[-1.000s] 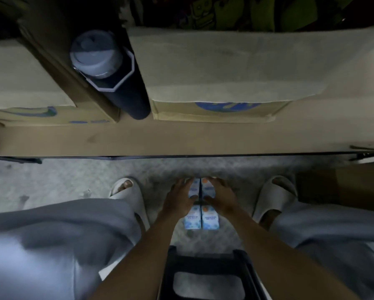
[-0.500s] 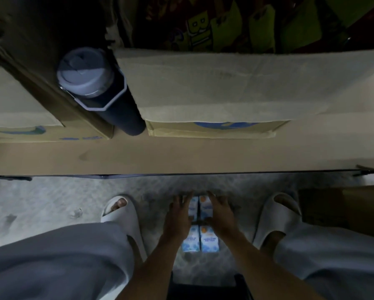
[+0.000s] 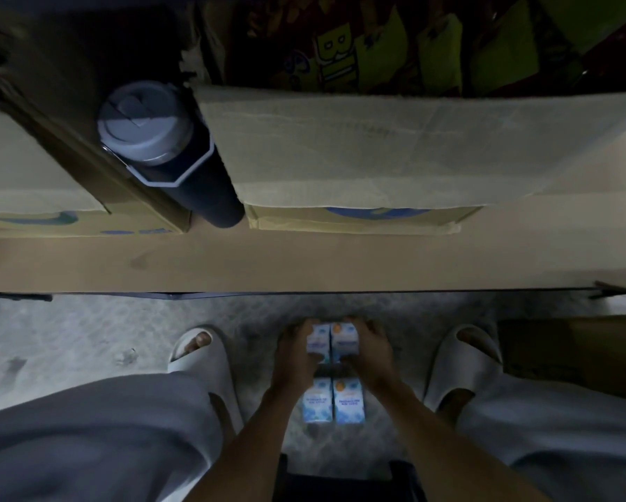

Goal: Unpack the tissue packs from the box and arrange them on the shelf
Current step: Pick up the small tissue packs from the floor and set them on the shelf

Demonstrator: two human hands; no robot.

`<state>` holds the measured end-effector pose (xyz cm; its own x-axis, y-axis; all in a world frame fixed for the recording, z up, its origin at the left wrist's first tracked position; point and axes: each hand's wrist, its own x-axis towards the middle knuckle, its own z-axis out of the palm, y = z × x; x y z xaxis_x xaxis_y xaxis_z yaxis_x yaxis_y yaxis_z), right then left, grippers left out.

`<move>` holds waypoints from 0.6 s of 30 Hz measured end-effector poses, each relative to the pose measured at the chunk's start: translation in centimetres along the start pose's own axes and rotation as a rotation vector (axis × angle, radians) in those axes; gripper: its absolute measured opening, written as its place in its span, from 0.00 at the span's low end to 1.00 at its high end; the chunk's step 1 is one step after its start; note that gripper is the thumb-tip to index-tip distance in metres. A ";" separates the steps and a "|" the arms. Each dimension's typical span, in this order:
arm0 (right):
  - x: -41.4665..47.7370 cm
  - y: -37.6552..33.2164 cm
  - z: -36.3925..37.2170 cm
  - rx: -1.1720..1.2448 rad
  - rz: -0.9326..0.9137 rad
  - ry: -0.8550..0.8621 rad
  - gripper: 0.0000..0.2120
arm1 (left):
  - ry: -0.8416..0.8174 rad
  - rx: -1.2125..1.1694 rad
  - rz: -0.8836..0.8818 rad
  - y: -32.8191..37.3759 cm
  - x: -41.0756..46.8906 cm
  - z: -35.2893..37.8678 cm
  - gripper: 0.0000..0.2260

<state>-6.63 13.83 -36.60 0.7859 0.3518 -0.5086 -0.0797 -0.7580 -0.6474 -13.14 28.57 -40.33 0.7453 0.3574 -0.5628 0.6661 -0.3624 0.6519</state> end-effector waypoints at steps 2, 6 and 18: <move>0.1 -0.4 -0.4 0.033 -0.005 0.007 0.11 | 0.016 -0.049 0.001 1.1 -0.5 -0.5 0.27; -0.5 -1.8 -2.0 0.126 -0.039 -0.018 0.13 | -0.022 -0.263 0.009 2.9 -1.3 -2.0 0.26; -6.2 -7.3 -7.2 0.207 -0.193 0.108 0.33 | 0.046 -0.306 0.211 9.6 -8.3 -9.4 0.32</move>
<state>-6.50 13.23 -24.66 0.8586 0.4095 -0.3084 -0.0369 -0.5507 -0.8339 -13.25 30.21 -24.61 0.8587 0.3428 -0.3810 0.4532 -0.1606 0.8768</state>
